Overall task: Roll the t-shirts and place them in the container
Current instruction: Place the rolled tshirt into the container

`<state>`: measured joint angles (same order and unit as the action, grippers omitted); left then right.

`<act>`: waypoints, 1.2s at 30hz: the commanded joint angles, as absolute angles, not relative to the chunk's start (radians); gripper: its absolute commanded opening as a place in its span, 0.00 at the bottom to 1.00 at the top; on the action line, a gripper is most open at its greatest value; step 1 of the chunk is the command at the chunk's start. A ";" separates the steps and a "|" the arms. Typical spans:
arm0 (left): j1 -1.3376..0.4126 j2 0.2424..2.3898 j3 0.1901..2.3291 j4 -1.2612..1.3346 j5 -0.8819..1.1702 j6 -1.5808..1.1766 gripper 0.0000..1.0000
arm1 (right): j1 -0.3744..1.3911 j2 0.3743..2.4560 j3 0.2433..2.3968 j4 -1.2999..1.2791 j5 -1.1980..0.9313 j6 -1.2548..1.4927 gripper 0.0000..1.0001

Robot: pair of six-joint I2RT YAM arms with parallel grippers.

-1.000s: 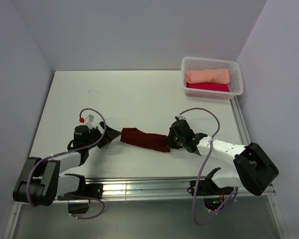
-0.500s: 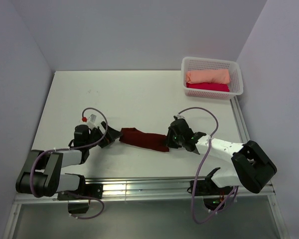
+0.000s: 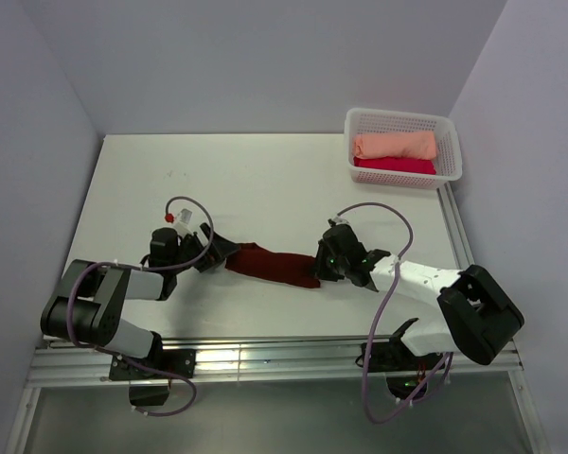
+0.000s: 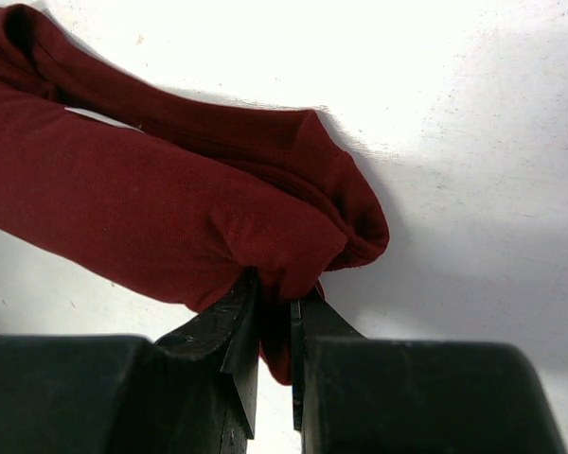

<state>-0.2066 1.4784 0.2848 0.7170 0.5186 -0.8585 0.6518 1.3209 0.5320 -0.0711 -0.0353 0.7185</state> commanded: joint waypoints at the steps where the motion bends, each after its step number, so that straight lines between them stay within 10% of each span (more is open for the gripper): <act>1: -0.224 1.485 0.281 0.585 0.442 -0.821 0.96 | 0.657 1.368 0.528 -0.164 -0.018 0.683 0.00; 24: -0.341 1.336 0.337 0.244 0.190 -0.871 0.95 | 0.655 1.377 0.568 -0.213 0.028 0.695 0.00; 36: -0.364 1.413 0.347 0.244 0.196 -0.890 0.73 | 0.657 1.402 0.577 -0.201 0.020 0.698 0.00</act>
